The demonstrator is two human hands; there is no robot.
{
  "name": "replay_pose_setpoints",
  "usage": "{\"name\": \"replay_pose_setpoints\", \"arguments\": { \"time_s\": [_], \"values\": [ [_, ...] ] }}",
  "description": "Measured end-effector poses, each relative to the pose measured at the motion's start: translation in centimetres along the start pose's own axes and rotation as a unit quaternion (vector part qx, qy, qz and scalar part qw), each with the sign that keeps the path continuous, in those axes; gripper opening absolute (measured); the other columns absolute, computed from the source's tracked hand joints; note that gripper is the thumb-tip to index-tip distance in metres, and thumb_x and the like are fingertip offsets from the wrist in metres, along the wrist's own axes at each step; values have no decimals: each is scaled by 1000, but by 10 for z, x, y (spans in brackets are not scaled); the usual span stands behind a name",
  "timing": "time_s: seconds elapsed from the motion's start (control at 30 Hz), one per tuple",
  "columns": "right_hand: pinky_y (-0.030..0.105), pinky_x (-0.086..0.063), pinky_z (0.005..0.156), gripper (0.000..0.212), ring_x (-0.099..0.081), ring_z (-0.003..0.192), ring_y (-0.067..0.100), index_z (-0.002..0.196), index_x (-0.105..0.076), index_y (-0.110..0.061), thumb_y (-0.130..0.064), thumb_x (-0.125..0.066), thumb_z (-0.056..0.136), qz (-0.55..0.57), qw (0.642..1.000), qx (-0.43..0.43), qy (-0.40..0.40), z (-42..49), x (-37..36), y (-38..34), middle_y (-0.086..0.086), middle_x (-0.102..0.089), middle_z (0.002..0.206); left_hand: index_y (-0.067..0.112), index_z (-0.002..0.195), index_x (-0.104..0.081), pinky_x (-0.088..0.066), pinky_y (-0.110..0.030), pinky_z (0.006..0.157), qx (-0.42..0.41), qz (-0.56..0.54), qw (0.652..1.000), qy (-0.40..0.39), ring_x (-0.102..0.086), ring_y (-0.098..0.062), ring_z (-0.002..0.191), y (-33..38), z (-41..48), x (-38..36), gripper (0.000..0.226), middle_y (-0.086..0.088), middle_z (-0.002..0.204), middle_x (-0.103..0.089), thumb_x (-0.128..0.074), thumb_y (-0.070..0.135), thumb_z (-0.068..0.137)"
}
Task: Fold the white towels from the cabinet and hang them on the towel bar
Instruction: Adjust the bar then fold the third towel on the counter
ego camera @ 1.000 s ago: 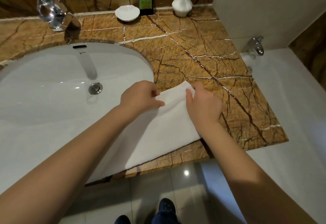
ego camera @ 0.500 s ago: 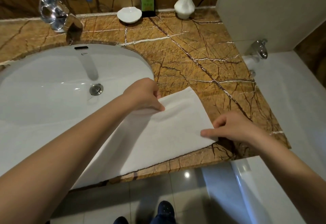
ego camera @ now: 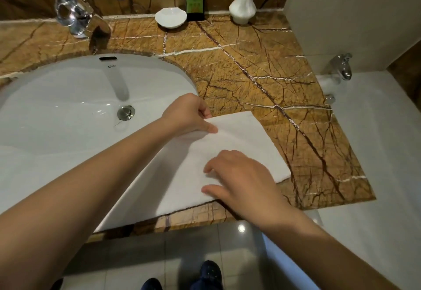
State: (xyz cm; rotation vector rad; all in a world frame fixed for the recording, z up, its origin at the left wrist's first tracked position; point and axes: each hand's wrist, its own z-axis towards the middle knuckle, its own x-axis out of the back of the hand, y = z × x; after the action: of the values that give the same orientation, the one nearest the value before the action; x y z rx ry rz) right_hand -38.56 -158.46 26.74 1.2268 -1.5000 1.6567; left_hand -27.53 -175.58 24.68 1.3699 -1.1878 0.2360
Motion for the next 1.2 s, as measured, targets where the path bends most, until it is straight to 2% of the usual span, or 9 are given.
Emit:
{"name": "replay_pose_setpoints", "arguments": {
  "time_s": [0.37, 0.47, 0.7, 0.83, 0.9, 0.97, 1.07, 1.13, 1.2],
  "values": [
    [33, -34, 63, 19, -47, 79, 19, 85, -58, -15, -31, -56, 93, -74, 982, 148, -94, 11, -12, 3, 2, -53, 86, 13, 78, -72, -53, -38, 69, -19, 17, 1000, 2, -64, -20, 74, -2, 6, -3, 31, 0, 73, -67, -87, 34, 62],
    [34, -39, 71, 19, -48, 85, 19, 90, -57, -17, -35, -53, 95, -71, 984, 112, -121, 5, -1, 8, 0, -52, 91, 14, 78, -70, -50, -36, 65, -27, 19, 999, 18, -61, -18, 72, -2, 6, -9, 32, 5, 69, -62, -86, 37, 63],
    [35, -37, 70, 24, -52, 91, 23, 97, -64, -14, -36, -56, 92, -23, 993, 106, -53, 26, -19, -47, 6, -58, 97, 20, 73, -63, -43, -30, 60, -56, -6, 998, 35, -56, -14, 69, 5, 11, -18, 27, 9, 67, -58, -84, 35, 66],
    [36, -46, 80, 13, -57, 101, 31, 101, -59, -11, -20, -57, 92, -20, 987, -6, -157, 50, -44, -63, 10, -57, 102, 22, 70, -61, -43, -30, 60, -61, -13, 998, 24, -56, -12, 68, 3, 13, -18, 26, 9, 68, -59, -84, 34, 66],
    [35, -47, 75, 5, -60, 97, 30, 85, -57, -16, -17, -59, 90, 1, 986, -16, -166, 49, -47, -59, 5, -57, 86, 21, 71, -62, -44, -31, 60, -60, -11, 998, 22, -58, -13, 69, 3, 13, -17, 26, 7, 70, -61, -84, 34, 66],
    [31, -34, 60, 39, -61, 80, 29, 58, -37, -22, -11, -64, 84, -30, 988, 42, -144, 43, -48, -59, -4, -34, 59, 22, 71, -62, -43, -30, 59, -61, -7, 998, 24, -58, -13, 70, 3, 15, -18, 25, 8, 70, -61, -84, 34, 67],
    [33, -29, 64, 6, -53, 90, 30, 82, -56, -13, -13, -58, 88, -40, 979, 137, -148, 30, -53, -54, 6, -51, 79, 22, 71, -61, -40, -28, 58, -59, -3, 998, 34, -56, -12, 70, 3, 14, -20, 26, 9, 70, -59, -83, 35, 67],
    [34, -32, 67, 16, -48, 96, 26, 99, -59, -11, -24, -51, 94, -15, 983, 129, -130, 30, -54, -48, 9, -56, 100, 20, 73, -63, -43, -31, 59, -66, -10, 997, 40, -56, -13, 71, 1, 11, -20, 26, 8, 72, -61, -83, 37, 67],
    [35, -36, 71, 20, -46, 96, 23, 98, -58, -13, -30, -47, 96, 41, 987, 111, -109, 29, -51, -46, 5, -54, 101, 17, 75, -64, -47, -34, 62, -73, -54, 995, 46, -59, -14, 72, -5, 4, -13, 28, 5, 75, -65, -81, 39, 69]
  ]
}}
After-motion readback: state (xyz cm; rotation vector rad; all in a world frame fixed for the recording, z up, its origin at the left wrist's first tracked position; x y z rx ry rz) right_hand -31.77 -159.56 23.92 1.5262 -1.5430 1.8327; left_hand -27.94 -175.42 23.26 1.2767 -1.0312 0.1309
